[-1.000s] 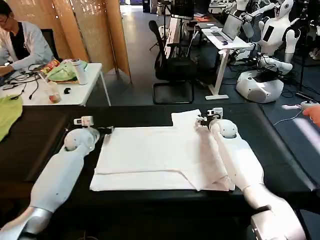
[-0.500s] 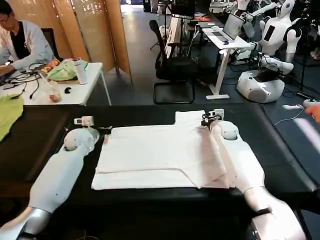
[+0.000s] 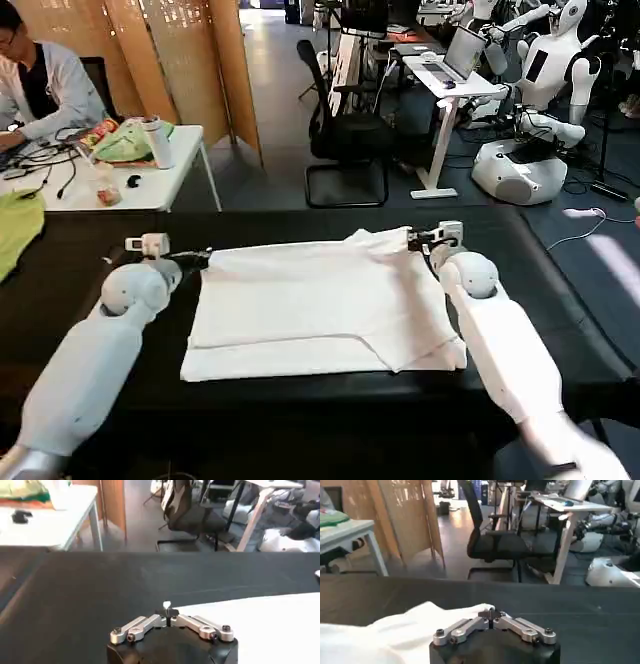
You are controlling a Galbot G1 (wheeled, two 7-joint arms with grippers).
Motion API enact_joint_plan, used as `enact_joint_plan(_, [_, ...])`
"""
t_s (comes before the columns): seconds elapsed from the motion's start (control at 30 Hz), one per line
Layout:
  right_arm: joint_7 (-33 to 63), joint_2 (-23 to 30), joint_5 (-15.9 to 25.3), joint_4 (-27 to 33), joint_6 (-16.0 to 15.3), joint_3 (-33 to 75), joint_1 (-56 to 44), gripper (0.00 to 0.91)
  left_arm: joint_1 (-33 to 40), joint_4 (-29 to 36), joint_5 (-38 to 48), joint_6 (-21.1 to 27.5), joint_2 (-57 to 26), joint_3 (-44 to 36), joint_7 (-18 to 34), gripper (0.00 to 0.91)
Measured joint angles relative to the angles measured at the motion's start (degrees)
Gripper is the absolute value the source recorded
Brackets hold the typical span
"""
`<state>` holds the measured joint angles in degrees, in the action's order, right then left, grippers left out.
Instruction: Fold and organize the clothes.
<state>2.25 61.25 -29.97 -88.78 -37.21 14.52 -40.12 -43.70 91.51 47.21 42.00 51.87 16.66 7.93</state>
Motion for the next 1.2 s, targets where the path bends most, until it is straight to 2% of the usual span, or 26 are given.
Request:
enact_joint_plan(0.17, [1.2,-4.7,-1.9,-8.4,-5.0,1.3,-5.5,0.000,-6.5,7.5,0.5,0.2,-4.1,2.7,0.1,0.000])
enact_joint_plan(0.33, [1.6,-8.5,-2.1,-15.9,-5.0,2.8,-11.1,0.000,-13.2,14.1,0.6,0.2,-7.8,5.6,0.2,0.000])
enact_joint_plan(0.57, [2.1,-9.6,-1.4,-21.9,-5.0,4.5,-18.8,0.000,-22.2,22.0,-1.6,0.2,-10.0,9.3,0.2,0.000])
enact_joint_plan(0.77, [2.0,-9.8,0.6,-24.3,-5.0,5.2,-24.3,0.000,-28.2,24.9,-4.4,0.2,-9.8,10.9,0.2,0.000])
enact_joint_plan(0.97, [2.1,-10.0,0.6,-25.8,-5.0,6.1,-27.6,0.000,-32.9,25.8,-6.0,0.2,-8.9,11.4,0.2,0.000])
enact_joint_plan(1.0, [1.9,-10.0,0.6,-26.1,-5.0,6.2,-27.9,0.410,-33.3,25.9,-6.2,0.2,-8.8,11.4,0.2,0.878])
enact_joint_plan(1.03, [1.6,-10.1,0.6,-26.4,-5.0,6.3,-28.3,0.878,-33.8,26.1,-6.4,0.2,-8.6,11.4,0.2,0.878])
enact_joint_plan(1.2, [0.9,-10.1,0.3,-28.8,-5.0,7.7,-30.2,0.878,-35.2,27.1,-7.5,0.2,-7.7,11.6,0.3,0.878])
